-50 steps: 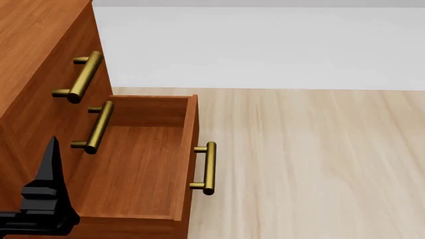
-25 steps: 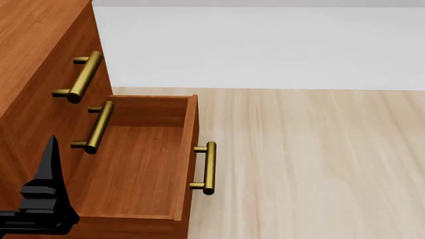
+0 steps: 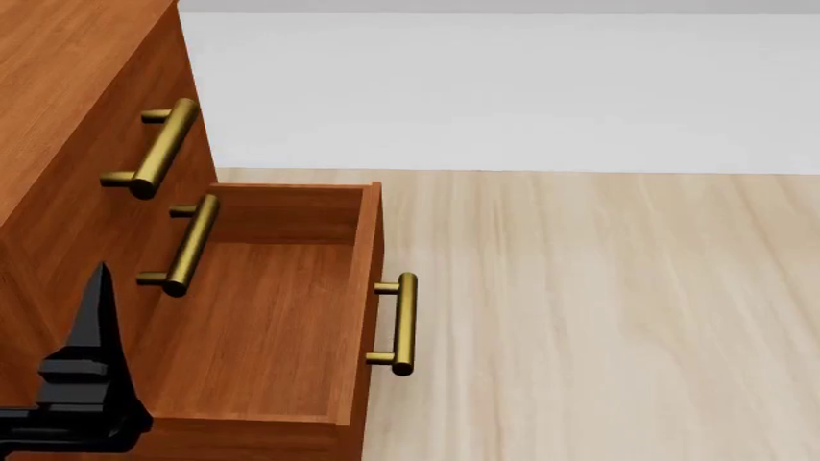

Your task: Put the wine bottle in the bottom drawer of the cabinet.

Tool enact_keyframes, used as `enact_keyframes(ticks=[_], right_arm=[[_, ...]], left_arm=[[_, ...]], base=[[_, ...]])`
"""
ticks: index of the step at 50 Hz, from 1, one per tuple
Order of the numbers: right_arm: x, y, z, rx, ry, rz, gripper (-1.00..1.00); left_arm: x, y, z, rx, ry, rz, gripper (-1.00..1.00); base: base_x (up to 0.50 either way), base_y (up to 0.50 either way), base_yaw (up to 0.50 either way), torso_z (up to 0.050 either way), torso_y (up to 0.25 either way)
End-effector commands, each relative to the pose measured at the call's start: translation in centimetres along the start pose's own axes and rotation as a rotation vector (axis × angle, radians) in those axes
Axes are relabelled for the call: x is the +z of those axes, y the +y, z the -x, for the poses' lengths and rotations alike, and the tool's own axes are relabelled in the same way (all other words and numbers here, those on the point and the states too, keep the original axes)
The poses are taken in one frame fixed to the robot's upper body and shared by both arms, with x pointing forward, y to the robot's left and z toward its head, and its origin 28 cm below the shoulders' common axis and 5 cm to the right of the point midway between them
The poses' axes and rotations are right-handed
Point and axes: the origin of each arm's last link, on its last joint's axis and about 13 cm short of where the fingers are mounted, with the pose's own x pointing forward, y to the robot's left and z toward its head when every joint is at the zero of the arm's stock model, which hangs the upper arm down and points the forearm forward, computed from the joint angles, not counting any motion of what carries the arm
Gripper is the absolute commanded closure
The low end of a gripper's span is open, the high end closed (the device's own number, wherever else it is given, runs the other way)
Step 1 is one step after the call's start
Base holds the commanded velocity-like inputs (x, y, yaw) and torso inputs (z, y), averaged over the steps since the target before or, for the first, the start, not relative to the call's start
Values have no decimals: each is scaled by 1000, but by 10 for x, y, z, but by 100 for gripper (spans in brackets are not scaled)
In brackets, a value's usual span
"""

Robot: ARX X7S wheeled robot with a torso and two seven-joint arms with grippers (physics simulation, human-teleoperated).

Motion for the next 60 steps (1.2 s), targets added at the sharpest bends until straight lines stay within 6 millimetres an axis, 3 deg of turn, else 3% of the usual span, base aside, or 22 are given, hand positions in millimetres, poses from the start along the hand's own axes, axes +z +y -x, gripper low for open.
enact_keyframes(ticks=[1,33,50,60], right_arm=[[21,9,-11,29,-71,17,100],[92,50,-46,216,-193,20,100],[133,85,-57,370,-184,21,100],[144,101,-62,431,-179,-12,100]], left_arm=[[-1,0,0,-1,1,0,-100],[0,0,1,-1,2,2,-100],[-3,0,1,-3,12,12,-100],[-4,1,1,1,12,12,-100]], base=[[0,0,0,0,0],[0,0,0,0,1],[0,0,0,1,1],[0,0,0,0,1]])
